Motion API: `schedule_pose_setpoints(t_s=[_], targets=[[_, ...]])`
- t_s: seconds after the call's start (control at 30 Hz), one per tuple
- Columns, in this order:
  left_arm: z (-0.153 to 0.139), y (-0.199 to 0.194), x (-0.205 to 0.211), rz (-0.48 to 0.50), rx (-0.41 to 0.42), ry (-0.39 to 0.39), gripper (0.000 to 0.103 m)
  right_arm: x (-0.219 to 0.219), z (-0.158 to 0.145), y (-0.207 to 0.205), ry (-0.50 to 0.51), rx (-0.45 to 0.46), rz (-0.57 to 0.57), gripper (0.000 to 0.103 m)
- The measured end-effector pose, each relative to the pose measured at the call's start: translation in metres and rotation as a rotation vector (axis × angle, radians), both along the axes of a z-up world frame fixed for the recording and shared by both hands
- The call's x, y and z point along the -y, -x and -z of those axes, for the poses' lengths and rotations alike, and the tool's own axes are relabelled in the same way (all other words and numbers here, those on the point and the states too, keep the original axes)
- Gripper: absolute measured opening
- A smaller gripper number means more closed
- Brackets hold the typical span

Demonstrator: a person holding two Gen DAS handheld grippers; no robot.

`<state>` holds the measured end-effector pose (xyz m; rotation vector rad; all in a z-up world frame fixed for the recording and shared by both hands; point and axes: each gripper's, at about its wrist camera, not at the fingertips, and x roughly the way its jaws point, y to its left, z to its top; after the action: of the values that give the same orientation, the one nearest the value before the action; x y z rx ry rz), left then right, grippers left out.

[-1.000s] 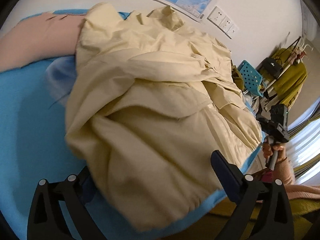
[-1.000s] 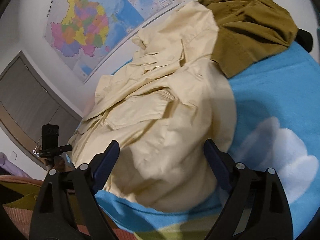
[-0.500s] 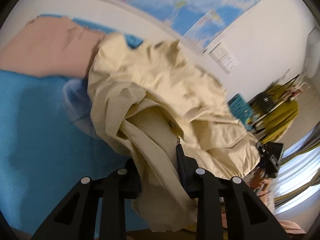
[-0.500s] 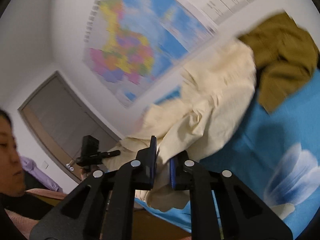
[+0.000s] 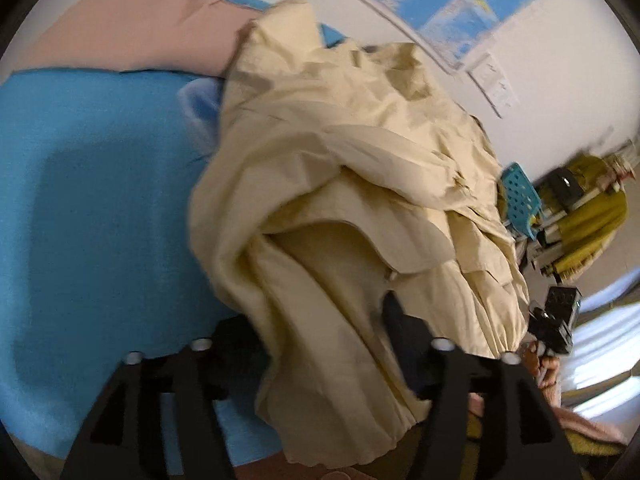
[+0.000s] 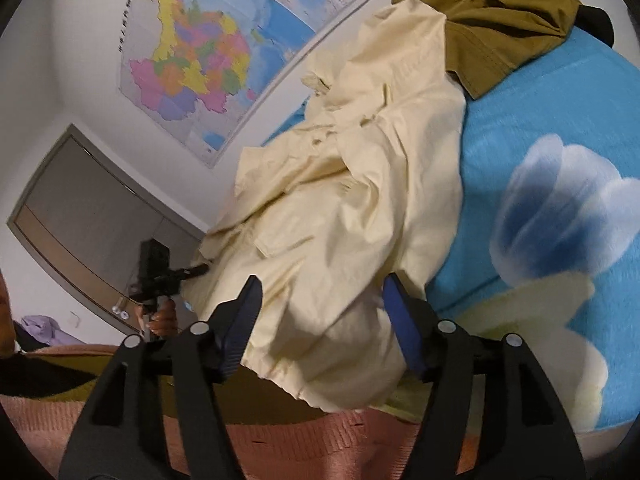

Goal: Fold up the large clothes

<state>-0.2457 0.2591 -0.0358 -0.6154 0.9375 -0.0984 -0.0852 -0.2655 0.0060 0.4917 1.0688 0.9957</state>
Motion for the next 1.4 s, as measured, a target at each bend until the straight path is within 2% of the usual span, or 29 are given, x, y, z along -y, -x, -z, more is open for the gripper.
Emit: schedule_pose_setpoints(t_s=[0.07,0.13,0.17,0.2,0.23,0.27,0.37,0.53,0.77,1.1,1.4], targets=[[0.0,-0.003,0.009,0.034,0.02,-0.03,0.079,0.0,0.002,0.002,-0.005,0.005,-0.007,0.066],[0.002,-0.005,0.018,0.061,0.031,-0.057,0.083,-0.007,0.001,0.002,-0.018,0.007,-0.021,0.067],[0.002,-0.008,0.023,0.073,0.032,-0.062,0.082,-0.011,0.002,0.002,-0.037,-0.001,-0.032,0.06],[0.003,-0.009,0.025,0.081,0.027,-0.059,0.068,-0.011,0.003,0.003,-0.048,-0.014,-0.036,0.054],[0.005,-0.01,0.025,0.069,0.012,-0.077,0.05,-0.011,0.003,0.003,-0.054,-0.022,-0.037,0.036],[0.005,-0.01,0.023,0.054,0.003,-0.087,0.037,-0.011,0.003,0.004,-0.067,-0.025,-0.035,0.024],[-0.002,-0.003,0.007,0.021,0.022,0.016,0.027,-0.004,-0.011,0.009,-0.134,-0.01,-0.021,0.016],[-0.036,0.013,0.004,0.016,0.104,0.069,0.023,0.004,-0.053,0.022,-0.243,0.078,0.008,0.012],[-0.059,0.021,-0.017,-0.015,0.148,0.157,0.023,0.012,-0.093,0.023,-0.343,0.166,0.091,0.009],[-0.092,-0.014,-0.036,-0.025,0.161,0.156,0.022,-0.004,-0.115,-0.028,-0.38,0.17,0.151,0.006],[-0.122,-0.06,-0.051,-0.023,0.134,0.081,0.022,-0.022,-0.129,-0.088,-0.372,0.176,0.174,0.005]])
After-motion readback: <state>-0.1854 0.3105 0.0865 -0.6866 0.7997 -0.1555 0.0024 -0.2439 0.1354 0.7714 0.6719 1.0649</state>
